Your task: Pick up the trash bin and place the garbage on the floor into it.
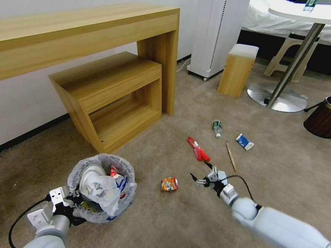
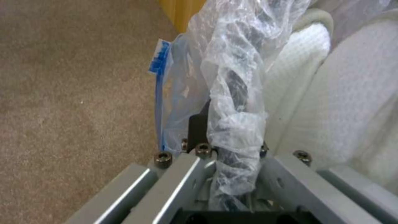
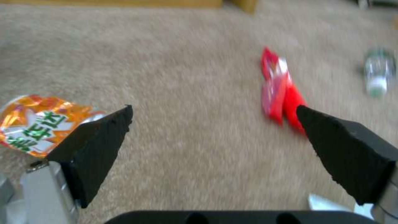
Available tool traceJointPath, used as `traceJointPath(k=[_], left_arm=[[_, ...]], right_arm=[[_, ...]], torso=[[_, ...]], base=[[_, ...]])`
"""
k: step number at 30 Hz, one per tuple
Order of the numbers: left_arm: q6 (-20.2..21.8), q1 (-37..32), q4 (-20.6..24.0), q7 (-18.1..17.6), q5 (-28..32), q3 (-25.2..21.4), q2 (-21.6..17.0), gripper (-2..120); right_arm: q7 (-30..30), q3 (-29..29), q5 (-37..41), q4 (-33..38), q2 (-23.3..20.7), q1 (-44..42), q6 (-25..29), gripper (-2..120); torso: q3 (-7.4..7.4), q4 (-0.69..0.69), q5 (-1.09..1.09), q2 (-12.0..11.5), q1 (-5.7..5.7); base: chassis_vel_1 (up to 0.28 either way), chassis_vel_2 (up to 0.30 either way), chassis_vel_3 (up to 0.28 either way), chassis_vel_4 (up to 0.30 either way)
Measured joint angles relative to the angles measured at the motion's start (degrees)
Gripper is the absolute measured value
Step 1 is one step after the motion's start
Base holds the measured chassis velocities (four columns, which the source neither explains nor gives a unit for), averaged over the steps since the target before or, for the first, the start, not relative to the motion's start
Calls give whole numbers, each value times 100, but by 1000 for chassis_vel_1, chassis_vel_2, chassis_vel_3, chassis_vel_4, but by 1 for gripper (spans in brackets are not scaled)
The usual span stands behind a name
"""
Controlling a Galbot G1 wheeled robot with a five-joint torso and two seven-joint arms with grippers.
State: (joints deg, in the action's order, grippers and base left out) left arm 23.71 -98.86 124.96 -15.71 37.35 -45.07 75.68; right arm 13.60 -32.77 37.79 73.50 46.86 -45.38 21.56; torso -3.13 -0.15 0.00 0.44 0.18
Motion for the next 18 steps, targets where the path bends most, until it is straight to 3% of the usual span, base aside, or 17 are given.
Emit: traceJointPath(k=[9,18], left_arm=[[-2,12,-67,8,3,25,-33,0],[-6,10,-57,11,26,16,-21,0]], right_arm=[[156,-108,922,-176,399,255,-374,100],[195,-457,1294,-448,807,561,-559,100]], torso=[[0,2,1,0,0],[0,1,1,0,0]], base=[[0,0,0,0],[0,0,0,0]])
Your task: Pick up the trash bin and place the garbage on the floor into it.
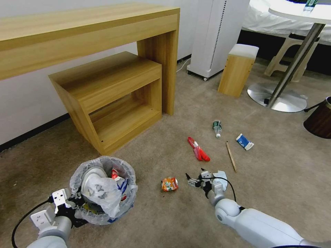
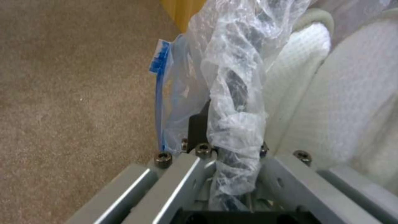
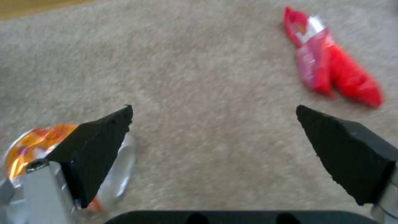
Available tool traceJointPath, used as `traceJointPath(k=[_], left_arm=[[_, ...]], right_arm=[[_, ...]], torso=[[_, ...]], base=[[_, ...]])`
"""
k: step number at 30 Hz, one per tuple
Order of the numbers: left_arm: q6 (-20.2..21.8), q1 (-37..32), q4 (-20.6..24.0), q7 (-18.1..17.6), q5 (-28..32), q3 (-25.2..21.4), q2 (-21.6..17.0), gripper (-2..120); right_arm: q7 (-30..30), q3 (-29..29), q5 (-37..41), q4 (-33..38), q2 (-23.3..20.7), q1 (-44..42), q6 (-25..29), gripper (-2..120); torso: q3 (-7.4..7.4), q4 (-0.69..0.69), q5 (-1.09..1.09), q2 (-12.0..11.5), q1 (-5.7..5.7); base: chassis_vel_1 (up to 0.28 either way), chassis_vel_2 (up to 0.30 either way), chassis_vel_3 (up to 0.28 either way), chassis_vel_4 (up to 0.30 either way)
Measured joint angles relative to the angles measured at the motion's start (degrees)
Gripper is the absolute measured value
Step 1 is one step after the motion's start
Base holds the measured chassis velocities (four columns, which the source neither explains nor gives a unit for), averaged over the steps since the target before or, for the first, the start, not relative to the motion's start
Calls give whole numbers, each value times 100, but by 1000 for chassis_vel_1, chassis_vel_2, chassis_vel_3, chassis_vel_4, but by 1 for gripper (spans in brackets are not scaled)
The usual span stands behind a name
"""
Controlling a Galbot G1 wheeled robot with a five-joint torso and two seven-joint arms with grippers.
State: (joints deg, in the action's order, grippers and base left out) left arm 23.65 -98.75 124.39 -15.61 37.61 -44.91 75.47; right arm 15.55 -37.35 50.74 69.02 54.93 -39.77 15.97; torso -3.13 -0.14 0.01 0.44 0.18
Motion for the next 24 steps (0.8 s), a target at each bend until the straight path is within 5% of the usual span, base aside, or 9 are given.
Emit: traceJointPath(k=[14,24], left_arm=[[-8,3,21,-6,46,-10,10,0],[-15,-37,94,-11,57,22,30,0]], right_arm=[[48,-297,-3,-732,781,147,-72,99],[2,-386,-227,-1160,1325,123,5,76]], torso=[[0,0,1,0,1],[0,1,0,0,0]], base=[[0,0,0,0],[0,0,0,0]])
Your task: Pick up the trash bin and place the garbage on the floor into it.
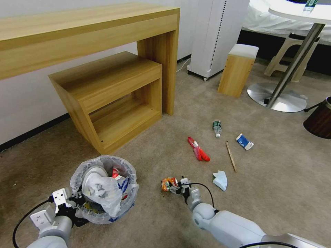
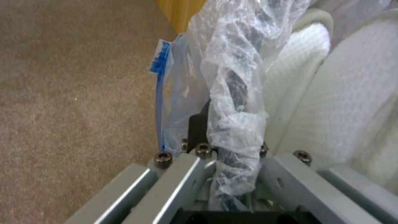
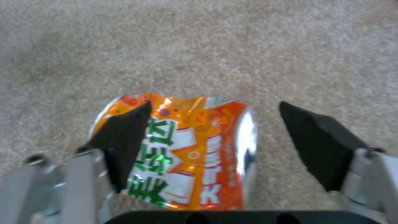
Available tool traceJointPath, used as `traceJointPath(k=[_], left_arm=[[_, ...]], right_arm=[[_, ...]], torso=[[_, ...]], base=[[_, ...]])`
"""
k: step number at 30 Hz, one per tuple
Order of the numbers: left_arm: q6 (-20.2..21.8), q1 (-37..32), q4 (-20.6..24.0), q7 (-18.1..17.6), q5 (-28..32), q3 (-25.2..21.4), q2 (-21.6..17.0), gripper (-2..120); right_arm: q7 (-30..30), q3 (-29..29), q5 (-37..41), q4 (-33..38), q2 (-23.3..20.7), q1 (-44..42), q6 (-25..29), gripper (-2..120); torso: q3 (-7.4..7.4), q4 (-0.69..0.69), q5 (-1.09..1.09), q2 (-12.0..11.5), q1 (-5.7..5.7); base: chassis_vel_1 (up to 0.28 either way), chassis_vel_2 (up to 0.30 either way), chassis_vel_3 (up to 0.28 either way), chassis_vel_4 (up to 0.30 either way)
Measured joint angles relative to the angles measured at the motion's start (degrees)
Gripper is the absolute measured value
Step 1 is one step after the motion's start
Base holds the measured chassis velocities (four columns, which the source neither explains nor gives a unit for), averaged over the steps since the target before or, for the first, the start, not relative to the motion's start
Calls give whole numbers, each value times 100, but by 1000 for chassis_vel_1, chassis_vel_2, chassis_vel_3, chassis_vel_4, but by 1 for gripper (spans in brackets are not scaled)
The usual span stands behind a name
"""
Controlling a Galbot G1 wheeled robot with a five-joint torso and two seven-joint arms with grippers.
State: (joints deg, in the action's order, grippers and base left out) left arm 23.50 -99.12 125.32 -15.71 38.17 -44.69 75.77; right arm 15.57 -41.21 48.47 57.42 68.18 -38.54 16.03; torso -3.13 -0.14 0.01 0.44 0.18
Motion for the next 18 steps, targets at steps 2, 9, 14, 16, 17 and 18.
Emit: traceJointPath(k=[2,9,14,16,17,18], left_arm=[[-3,-8,14,-1,2,-5,-5,0],[-7,-15,26,-4,7,-2,-10,0],[-7,-13,19,-4,5,23,-19,0],[-7,-13,19,-9,31,43,-23,0],[-7,-13,19,-9,31,43,-23,0],[-7,-13,21,-10,39,50,-22,0]], right_arm=[[0,-3,-21,-23,25,-9,6,72],[36,89,-82,-33,67,-98,10,47],[40,175,-111,-90,47,-210,27,31],[33,207,-148,-140,57,-263,67,30],[33,207,-148,-140,57,-263,67,30],[31,215,-157,-153,65,-275,76,30]], torso=[[0,0,0,0,0],[0,0,0,0,0],[0,0,0,0,0],[0,0,0,0,0],[0,0,0,0,0],[0,-1,0,0,0]], base=[[0,0,0,0],[0,0,0,0],[0,0,0,0],[0,0,0,0],[0,0,0,0],[0,0,0,0]])
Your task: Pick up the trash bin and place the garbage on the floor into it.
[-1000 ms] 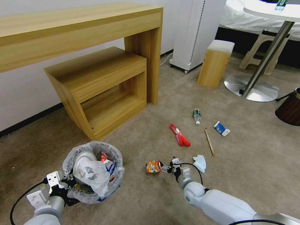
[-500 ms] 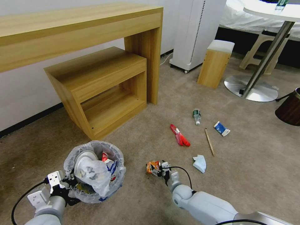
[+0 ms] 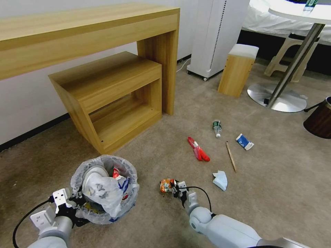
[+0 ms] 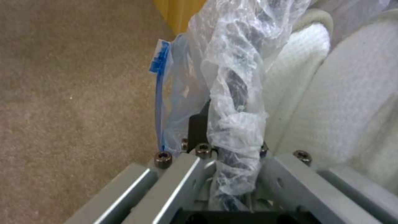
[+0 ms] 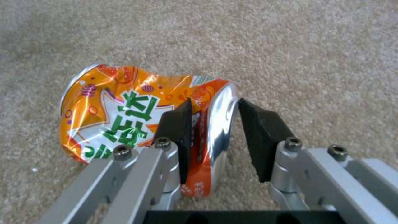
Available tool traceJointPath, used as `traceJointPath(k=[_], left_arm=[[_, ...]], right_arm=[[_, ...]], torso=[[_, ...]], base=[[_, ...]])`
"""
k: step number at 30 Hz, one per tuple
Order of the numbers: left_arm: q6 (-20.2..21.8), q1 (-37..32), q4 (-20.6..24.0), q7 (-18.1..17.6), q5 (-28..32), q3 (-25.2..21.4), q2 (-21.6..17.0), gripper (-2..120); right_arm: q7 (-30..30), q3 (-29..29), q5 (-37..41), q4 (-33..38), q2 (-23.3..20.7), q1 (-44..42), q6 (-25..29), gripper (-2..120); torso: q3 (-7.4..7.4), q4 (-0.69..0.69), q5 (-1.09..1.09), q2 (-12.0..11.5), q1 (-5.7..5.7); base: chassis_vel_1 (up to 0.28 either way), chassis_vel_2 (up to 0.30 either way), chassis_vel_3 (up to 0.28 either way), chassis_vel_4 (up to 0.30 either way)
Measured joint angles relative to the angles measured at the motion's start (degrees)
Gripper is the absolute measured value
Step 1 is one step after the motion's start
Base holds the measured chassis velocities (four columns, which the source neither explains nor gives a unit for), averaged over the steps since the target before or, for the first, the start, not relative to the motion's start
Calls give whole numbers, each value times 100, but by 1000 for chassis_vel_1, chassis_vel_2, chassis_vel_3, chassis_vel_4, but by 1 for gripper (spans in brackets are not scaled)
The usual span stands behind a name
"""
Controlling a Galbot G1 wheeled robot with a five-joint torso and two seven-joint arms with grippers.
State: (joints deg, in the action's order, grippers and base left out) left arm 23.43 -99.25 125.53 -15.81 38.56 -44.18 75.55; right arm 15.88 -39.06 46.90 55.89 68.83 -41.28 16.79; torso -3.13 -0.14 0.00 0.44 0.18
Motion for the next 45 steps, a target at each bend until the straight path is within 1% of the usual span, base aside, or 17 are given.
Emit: traceJointPath(k=[6,9,11,12,15,19,22,23,26,27,30,31,34,35,37,41,45], left_arm=[[-1,-5,40,-2,14,57,29,0],[-4,-22,48,-3,15,57,32,0],[-4,-28,51,-3,15,54,31,0],[-6,-32,54,-2,15,46,28,0],[-8,-29,56,-2,21,23,10,0],[-9,-15,51,-1,32,-3,-16,0],[-9,8,7,-1,34,-10,-40,0],[-9,8,7,-1,34,-10,-40,0],[-10,28,-18,2,34,-22,-45,0],[-10,28,-18,2,34,-22,-45,0],[-8,24,-20,1,27,-26,-38,0],[-8,24,-20,1,27,-26,-38,0],[37,25,23,-5,38,-32,-95,0],[37,25,23,-5,38,-32,-95,0],[53,10,62,-13,41,-37,-115,0],[63,-17,124,-18,42,-40,-121,0],[73,-52,219,-21,44,-52,-115,0]], right_arm=[[-18,26,-80,-76,38,-59,52,28],[-31,32,-174,-118,53,-74,95,18],[-33,33,-180,-117,52,-76,99,17],[-37,33,-191,-106,45,-82,108,13],[-65,32,-219,-59,-9,-97,136,10],[-115,53,-324,184,-294,-114,254,10],[-142,148,-520,727,-787,-68,400,10],[-142,148,-520,727,-787,-68,400,10],[-164,223,-499,1610,-1296,213,455,10],[-164,223,-499,1610,-1296,213,455,10],[-387,238,-324,2503,-1710,673,580,10],[-387,238,-324,2503,-1710,673,580,10],[-859,147,61,3329,-2053,1172,759,10],[-859,147,61,3329,-2053,1172,759,10],[-1250,32,335,3836,-2179,1533,882,10],[-1525,-202,642,4366,-2152,2038,870,10],[-1560,-675,722,4485,-1981,2573,775,10]], torso=[[0,0,0,0,0],[0,0,0,0,0],[0,0,0,0,0],[0,0,0,0,0],[0,0,0,0,0],[-1,1,-2,0,0],[-1,-2,0,0,0],[-1,-2,0,0,0],[-1,-1,-1,0,0],[-1,-1,-1,0,0],[-1,2,0,0,0],[-1,2,0,0,0],[-1,0,0,0,0],[-1,0,0,0,0],[0,0,0,0,0],[0,0,1,0,0],[0,1,1,0,0]], base=[[0,0,0,0],[0,0,0,0],[0,0,0,0],[0,0,0,0],[0,0,0,0],[0,0,0,0],[0,0,0,0],[0,0,0,0],[0,0,0,0],[0,0,0,0],[0,0,0,0],[0,0,0,0],[0,0,0,0],[0,0,0,0],[0,0,0,0],[0,0,0,0],[0,0,0,0]])
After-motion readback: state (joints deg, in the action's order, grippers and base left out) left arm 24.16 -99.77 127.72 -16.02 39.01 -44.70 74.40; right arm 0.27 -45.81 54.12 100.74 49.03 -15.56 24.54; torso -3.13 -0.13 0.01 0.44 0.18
